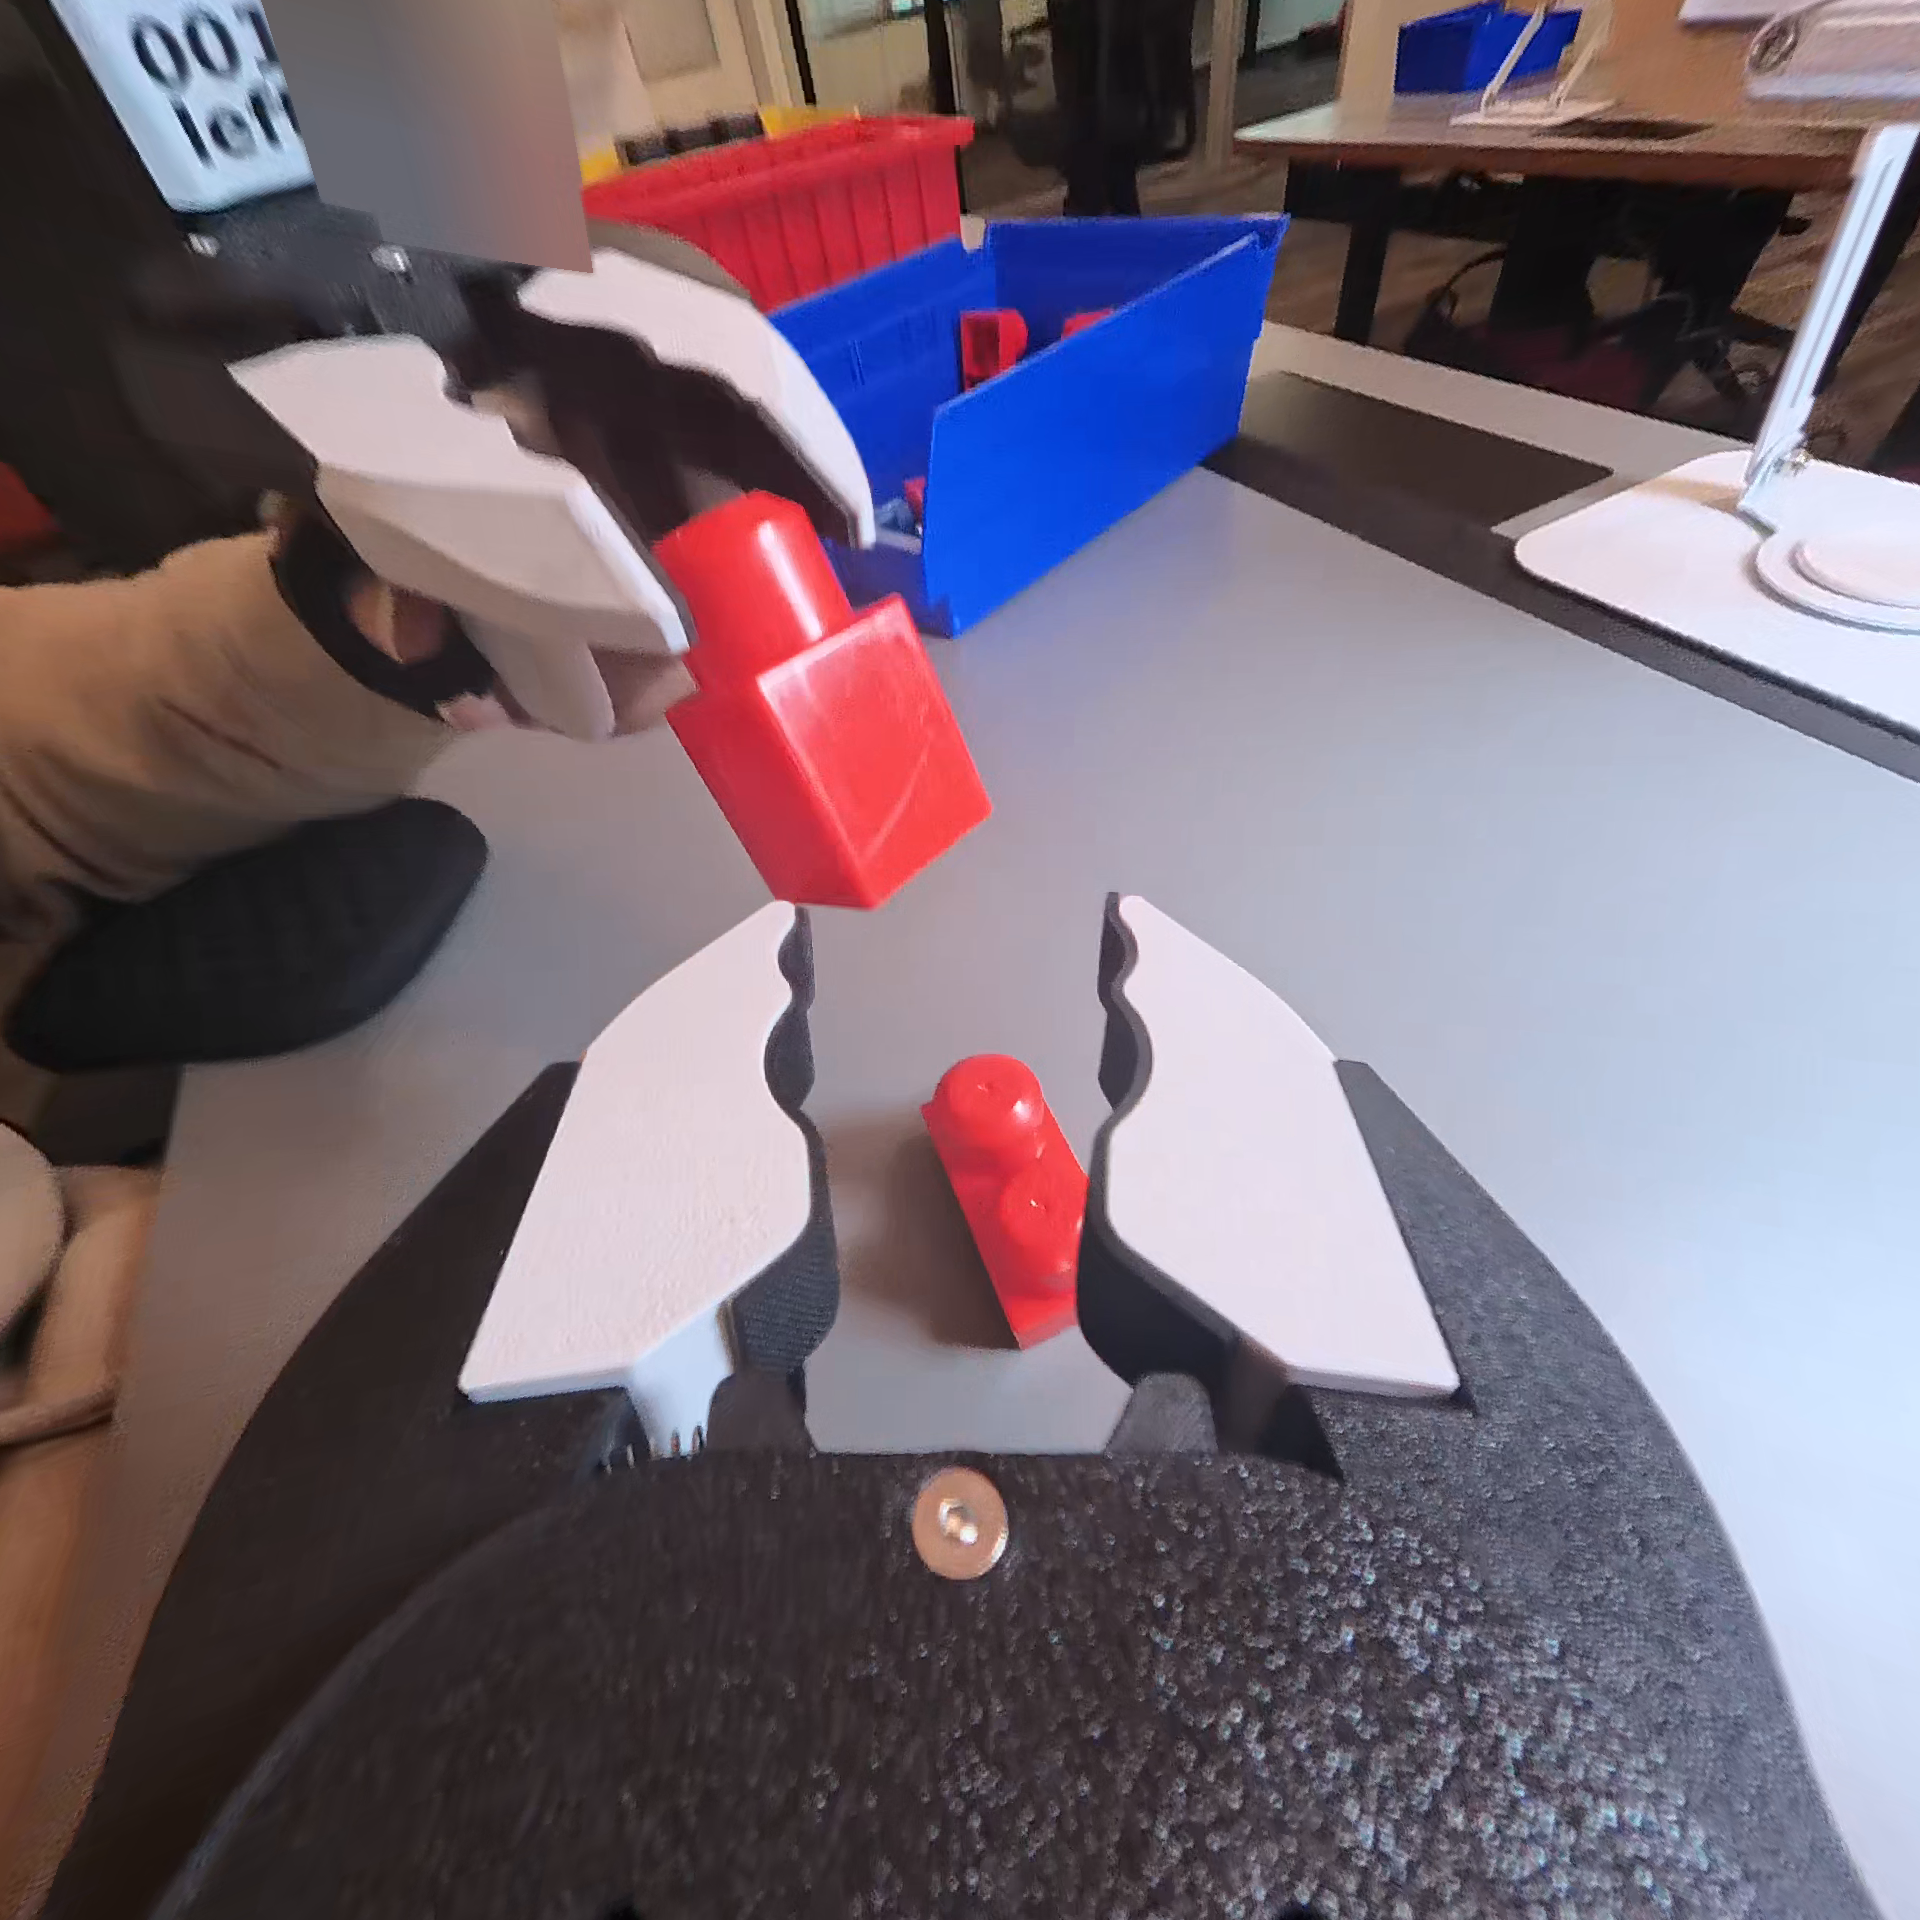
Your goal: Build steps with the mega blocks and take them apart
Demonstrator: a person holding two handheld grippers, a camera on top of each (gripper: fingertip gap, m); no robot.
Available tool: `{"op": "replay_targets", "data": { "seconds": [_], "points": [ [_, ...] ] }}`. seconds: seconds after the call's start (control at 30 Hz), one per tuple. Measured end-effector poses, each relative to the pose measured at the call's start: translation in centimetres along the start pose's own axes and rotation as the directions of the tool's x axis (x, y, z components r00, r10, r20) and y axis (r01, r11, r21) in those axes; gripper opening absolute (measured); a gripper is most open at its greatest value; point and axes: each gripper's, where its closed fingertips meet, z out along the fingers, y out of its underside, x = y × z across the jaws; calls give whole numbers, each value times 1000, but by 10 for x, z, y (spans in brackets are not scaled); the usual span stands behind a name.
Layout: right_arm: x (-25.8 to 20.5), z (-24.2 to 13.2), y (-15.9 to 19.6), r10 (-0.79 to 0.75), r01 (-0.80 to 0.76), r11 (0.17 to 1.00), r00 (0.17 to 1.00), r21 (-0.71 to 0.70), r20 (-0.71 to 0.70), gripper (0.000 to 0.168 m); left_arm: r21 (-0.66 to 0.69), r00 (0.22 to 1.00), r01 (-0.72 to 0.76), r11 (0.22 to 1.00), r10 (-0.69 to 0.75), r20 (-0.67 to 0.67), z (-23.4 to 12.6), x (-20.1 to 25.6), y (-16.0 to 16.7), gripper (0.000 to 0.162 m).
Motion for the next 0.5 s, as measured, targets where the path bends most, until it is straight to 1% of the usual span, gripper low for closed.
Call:
{"op": "replay_targets", "data": {
  "seconds": [0.1, 0.17, 0.3, 0.4, 0.43, 0.5],
  "points": [
    [-1, 0, 4, -40, 41, 999, 999, -31, 3, 58, 11, 1000, 19, 1000, -19, 4, -3, -4, -2, 29],
    [-6, -3, -4, -36, 36, 999, 999, 12, 40, 60, -6, 1000, 6, 1000, -6, 20, -3, -7, 1, 28],
    [-10, -9, -22, 58, -69, 991, 994, 111, 95, 58, -27, 1000, 13, 1000, -12, 15, 1, -6, 8, 28],
    [-6, -5, -18, 41, -46, 994, 998, 100, 48, 58, -38, 1000, 23, 999, -23, 2, 6, 1, 9, 28],
    [-5, -3, -16, 39, -42, 995, 999, 91, 37, 61, -34, 1000, 29, 999, -29, -2, 7, 3, 9, 28],
    [-4, -2, -15, 62, -65, 994, 997, 87, 35, 61, -40, 999, 46, 998, -46, 9, 8, 2, 9, 29]
  ]
}}
